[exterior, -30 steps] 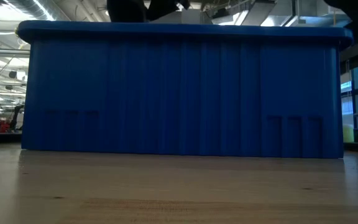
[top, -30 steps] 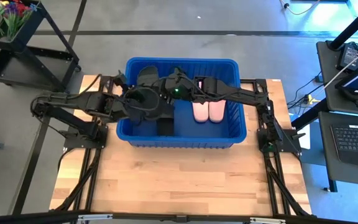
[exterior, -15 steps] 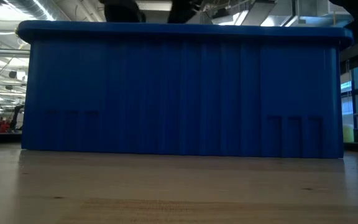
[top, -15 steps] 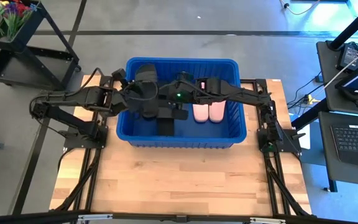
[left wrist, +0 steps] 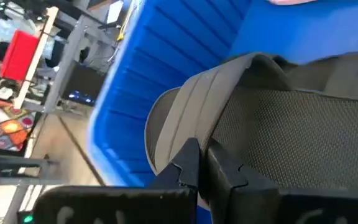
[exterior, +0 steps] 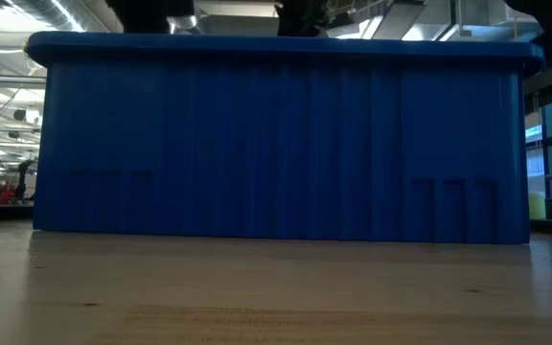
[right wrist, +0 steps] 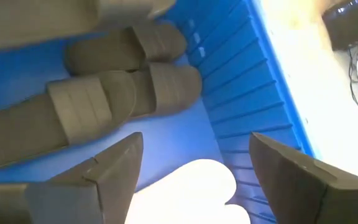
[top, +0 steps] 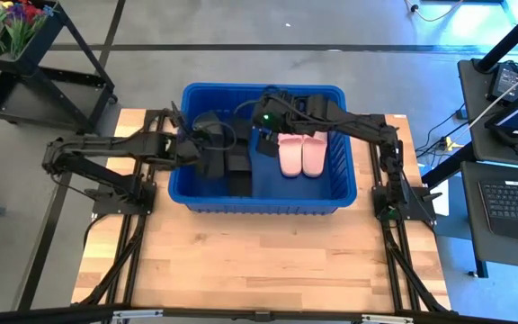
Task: Pick and place slides into bin
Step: Put the black slide into the blue bin
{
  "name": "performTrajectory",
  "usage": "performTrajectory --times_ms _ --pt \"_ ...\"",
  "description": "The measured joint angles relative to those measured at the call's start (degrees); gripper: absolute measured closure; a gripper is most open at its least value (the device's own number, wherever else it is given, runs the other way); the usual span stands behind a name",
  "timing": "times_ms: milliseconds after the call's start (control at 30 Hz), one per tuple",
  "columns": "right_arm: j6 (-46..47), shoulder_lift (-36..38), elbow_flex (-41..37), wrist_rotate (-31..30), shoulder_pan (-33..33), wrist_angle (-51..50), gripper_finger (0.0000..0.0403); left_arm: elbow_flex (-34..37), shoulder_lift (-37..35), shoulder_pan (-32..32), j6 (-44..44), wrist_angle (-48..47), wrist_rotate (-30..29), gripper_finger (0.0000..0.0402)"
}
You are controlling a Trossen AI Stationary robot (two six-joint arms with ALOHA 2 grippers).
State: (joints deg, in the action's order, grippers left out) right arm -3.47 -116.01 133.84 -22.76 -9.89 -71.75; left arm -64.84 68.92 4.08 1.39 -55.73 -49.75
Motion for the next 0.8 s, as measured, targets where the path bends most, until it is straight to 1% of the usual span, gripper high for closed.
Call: performTrajectory --times_ms 167,300,433,533,600,633,733,800 --pt "-0.01 0.0 -0.02 0.22 -1.35 1.87 0.0109 6.49 -0.74 -0.07 -1.14 6.77 3.44 0.0399" --pt "-0.76 0.07 -1.43 2.13 -2.48 5.59 0.0109 11.04 -1.19 0.18 -3.41 11.0 3.48 0.0399" --pt "-1.69 0.04 -5.79 6.09 -3.3 9.94 0.0109 14.79 -1.68 1.09 -4.43 14.48 4.02 0.0399" --pt "-1.35 0.04 -9.95 6.68 -3.69 14.55 0.0109 17.47 -2.96 2.01 -6.77 16.94 5.64 0.0399" --pt "-1.36 0.28 -12.59 7.44 -3.93 16.63 0.0109 19.21 -3.62 2.7 -7.1 19.45 8.75 0.0399" --pt "-1.29 0.56 -13.58 7.62 -4.0 18.26 0.0109 20.12 -4.3 3.08 -7.48 19.51 9.23 0.0399" --pt "-0.24 2.94 -16.71 7.83 -4.56 21.17 0.0109 22.46 -5.74 4.04 -9.3 22.77 11.53 0.0399" --pt "0.49 4.7 -19.0 7.85 -5.08 24.53 0.0109 23.75 -6.87 4.7 -10.84 24.67 14.31 0.0399"
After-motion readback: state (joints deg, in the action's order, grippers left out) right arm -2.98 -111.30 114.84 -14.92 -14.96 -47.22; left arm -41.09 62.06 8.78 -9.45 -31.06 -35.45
